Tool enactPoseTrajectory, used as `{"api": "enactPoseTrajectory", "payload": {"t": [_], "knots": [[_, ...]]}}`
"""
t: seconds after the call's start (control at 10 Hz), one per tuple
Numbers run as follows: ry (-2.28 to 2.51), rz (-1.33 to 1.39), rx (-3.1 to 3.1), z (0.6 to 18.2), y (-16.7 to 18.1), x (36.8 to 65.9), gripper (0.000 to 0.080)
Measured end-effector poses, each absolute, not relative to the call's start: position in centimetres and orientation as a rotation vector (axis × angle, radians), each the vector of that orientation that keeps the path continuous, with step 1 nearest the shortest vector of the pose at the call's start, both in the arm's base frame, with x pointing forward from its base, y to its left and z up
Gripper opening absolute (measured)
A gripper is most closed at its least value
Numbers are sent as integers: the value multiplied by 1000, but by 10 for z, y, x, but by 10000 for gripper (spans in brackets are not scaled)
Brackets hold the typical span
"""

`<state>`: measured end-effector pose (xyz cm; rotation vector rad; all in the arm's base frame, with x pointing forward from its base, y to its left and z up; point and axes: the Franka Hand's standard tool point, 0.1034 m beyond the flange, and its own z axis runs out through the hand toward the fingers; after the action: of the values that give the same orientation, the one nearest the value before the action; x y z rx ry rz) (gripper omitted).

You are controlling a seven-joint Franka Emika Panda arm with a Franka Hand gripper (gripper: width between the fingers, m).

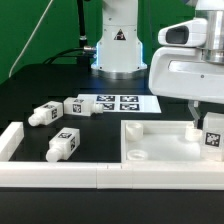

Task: Assemble one leg

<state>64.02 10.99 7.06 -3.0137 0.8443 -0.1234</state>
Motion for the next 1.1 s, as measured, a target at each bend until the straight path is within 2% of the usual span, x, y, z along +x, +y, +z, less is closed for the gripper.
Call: {"api": "enactPoseTrajectory", "payload": {"t": [0.4,0.7,1.1], "knots": [[1542,-117,-2710,71,113,640,287],[2129,-65,-2167,70,113,640,287],[2397,-32,-1834,70,112,640,287]]}}
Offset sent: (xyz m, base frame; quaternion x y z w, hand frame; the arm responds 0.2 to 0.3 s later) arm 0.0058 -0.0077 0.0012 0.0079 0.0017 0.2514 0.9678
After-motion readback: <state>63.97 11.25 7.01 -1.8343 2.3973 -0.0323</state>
